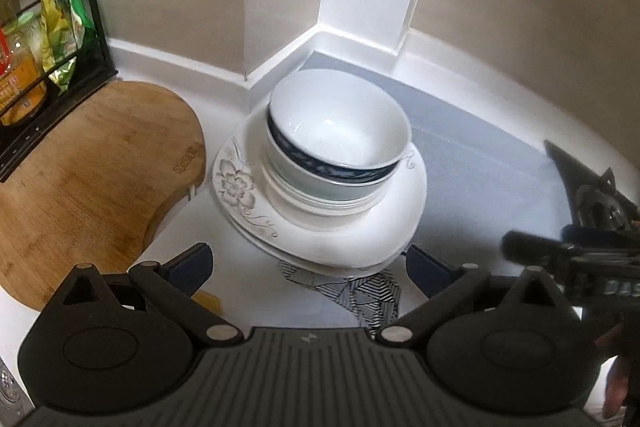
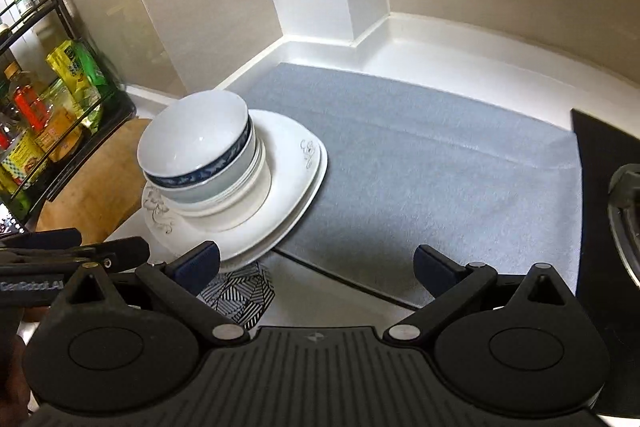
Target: Organize plates and bowls
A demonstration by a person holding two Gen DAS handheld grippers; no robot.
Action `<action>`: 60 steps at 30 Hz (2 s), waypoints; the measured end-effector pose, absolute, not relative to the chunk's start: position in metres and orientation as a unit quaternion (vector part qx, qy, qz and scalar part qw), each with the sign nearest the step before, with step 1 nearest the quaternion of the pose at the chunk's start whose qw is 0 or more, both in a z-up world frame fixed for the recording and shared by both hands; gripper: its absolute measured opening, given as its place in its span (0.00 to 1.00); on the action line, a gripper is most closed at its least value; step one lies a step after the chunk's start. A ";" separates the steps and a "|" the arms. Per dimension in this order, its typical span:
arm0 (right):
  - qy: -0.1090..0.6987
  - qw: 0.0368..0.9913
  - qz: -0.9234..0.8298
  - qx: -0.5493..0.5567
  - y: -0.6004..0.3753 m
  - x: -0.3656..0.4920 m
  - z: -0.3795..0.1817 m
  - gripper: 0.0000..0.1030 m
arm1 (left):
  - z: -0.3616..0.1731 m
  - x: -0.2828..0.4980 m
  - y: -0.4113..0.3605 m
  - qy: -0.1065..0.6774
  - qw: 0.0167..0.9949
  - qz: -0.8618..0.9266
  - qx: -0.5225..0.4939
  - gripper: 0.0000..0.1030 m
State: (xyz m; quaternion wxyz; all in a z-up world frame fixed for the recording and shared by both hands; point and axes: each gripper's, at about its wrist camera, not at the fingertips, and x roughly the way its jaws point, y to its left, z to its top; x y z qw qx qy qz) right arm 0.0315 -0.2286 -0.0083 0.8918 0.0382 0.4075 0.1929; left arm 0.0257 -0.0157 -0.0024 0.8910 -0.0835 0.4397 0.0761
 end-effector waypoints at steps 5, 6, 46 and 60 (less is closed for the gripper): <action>0.394 0.902 0.171 0.043 -0.221 0.027 -0.004 1.00 | -0.008 0.030 -0.002 0.438 0.894 0.056 -0.077 1.00; 0.393 0.903 0.165 0.044 -0.220 0.025 -0.005 1.00 | -0.009 0.031 0.001 0.438 0.895 0.053 -0.075 1.00; 0.431 0.895 0.106 0.045 -0.124 0.031 -0.016 1.00 | -0.037 0.044 0.072 0.468 0.881 -0.017 -0.062 1.00; 0.430 0.896 0.103 0.044 -0.124 0.029 -0.015 1.00 | -0.037 0.044 0.071 0.468 0.882 -0.017 -0.058 1.00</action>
